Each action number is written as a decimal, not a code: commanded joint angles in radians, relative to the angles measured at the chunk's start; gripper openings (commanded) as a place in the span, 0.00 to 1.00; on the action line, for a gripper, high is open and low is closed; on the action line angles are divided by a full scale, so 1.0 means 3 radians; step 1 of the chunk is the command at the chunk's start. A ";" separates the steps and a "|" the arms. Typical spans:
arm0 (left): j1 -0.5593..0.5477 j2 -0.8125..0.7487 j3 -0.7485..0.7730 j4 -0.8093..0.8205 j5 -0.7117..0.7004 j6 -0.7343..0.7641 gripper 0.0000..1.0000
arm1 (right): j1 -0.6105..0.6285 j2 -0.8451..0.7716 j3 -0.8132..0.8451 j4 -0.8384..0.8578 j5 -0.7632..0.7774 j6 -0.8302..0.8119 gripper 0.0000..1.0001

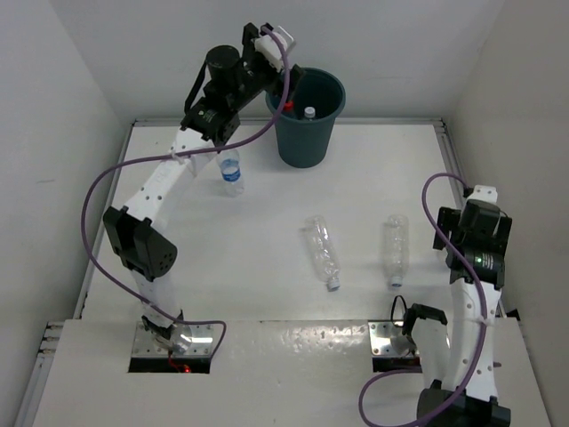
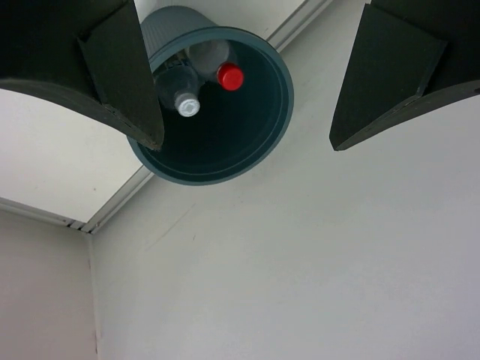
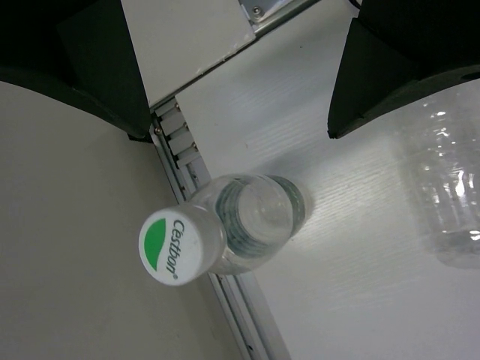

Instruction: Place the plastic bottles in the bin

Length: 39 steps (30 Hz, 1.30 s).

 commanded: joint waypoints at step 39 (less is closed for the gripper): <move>0.1003 -0.1069 -0.1094 -0.0538 0.0628 -0.0773 1.00 | -0.0339 0.0677 -0.0335 0.3040 -0.1538 0.0436 0.26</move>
